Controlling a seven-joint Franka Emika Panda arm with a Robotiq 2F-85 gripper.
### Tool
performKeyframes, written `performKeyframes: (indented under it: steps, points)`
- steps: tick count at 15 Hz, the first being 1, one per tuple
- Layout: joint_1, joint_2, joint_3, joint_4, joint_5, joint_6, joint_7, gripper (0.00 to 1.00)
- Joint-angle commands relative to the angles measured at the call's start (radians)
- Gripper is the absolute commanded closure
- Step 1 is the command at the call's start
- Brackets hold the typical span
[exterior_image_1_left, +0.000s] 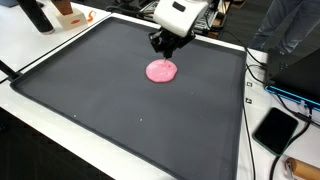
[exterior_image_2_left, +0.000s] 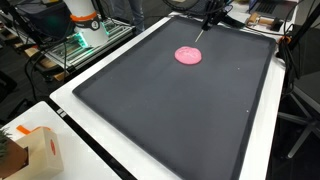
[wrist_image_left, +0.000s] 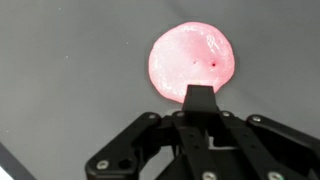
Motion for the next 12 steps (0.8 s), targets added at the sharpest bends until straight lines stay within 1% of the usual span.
performKeyframes:
  steps: [1, 6, 9, 12]
  points:
    - [0.080, 0.046, -0.004, 0.033, -0.110, -0.093, 0.138, 0.96]
    - [0.165, 0.107, -0.005, 0.073, -0.210, -0.184, 0.275, 0.96]
    - [0.203, 0.147, -0.009, 0.103, -0.266, -0.228, 0.324, 0.96]
    - [0.225, 0.180, -0.008, 0.131, -0.299, -0.253, 0.353, 0.96]
